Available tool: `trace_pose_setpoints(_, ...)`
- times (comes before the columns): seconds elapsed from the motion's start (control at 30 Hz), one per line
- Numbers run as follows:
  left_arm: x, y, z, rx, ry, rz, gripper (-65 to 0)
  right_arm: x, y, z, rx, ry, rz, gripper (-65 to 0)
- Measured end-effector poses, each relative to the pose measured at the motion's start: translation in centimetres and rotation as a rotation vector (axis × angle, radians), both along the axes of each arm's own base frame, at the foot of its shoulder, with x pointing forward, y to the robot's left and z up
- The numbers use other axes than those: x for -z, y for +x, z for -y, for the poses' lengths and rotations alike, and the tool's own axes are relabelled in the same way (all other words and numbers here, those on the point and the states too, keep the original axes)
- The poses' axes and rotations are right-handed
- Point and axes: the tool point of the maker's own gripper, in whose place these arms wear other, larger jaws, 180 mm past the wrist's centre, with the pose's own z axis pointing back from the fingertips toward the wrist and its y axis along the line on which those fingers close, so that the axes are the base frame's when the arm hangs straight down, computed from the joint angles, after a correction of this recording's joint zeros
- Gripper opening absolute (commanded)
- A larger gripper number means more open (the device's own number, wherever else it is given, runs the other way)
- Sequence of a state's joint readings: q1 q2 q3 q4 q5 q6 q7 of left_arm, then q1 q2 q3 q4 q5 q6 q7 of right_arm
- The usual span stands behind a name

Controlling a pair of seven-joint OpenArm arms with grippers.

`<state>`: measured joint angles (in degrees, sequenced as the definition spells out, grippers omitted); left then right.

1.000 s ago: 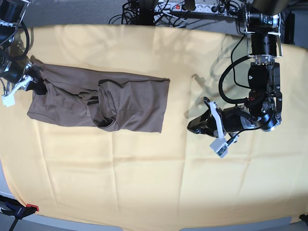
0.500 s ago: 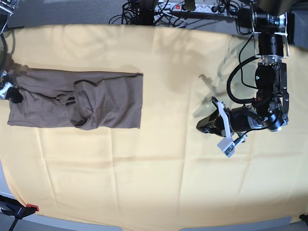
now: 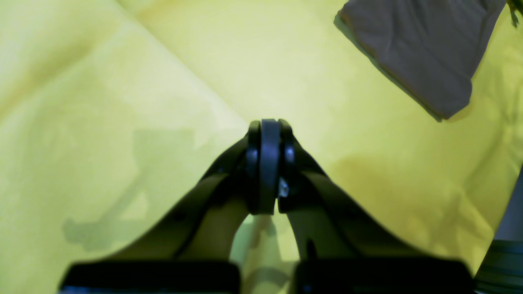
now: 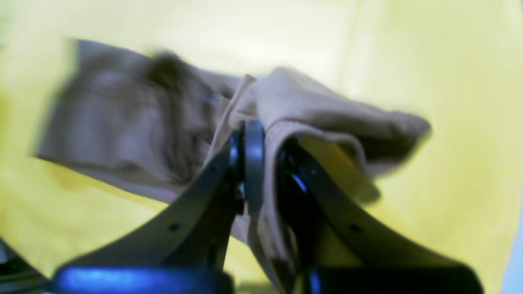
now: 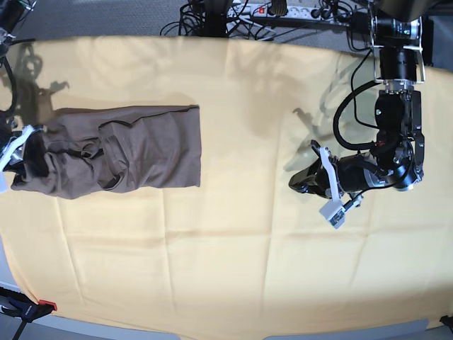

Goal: Fold the T-shirt properly
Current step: 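Drag the shirt's end with the right gripper and fold it over the bundle, then release the folded end with the right gripper and pull it back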

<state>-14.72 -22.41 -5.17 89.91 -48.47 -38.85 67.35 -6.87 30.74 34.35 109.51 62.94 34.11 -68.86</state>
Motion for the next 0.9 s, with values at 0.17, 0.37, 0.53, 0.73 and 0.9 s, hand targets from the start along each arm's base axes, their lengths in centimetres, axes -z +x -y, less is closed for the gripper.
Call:
trace_pose_setpoints(0.17,0.4,-0.3,0.0,0.000,-0.001,-0.011,-65.0,-2.4,-0.5,-4.2,-0.110,0.047,0.103,-65.0)
trace_pose_setpoints(0.37,0.5,-0.5,0.0,0.000,-0.001,-0.016,-65.0,-2.9,-1.1,-8.2,-0.222,0.179,0.150,-65.0)
trace_pose_setpoints(0.53,0.5,-0.5,0.1,0.002,-0.007,-0.016,-65.0,-1.5,-1.7,-12.5,-0.373,0.205,0.104,-65.0)
trace_pose_setpoints(0.73,0.5,-0.5,0.1,0.001,-0.007,-0.016,-65.0,0.3,-1.0,-15.9,-0.448,0.137,0.080,-65.0)
trace_pose_setpoints(0.9,0.6,-0.6,0.1,0.002,-0.007,-0.021,-65.0,1.6,-0.8,-18.9,-0.481,0.114,0.099,-65.0)
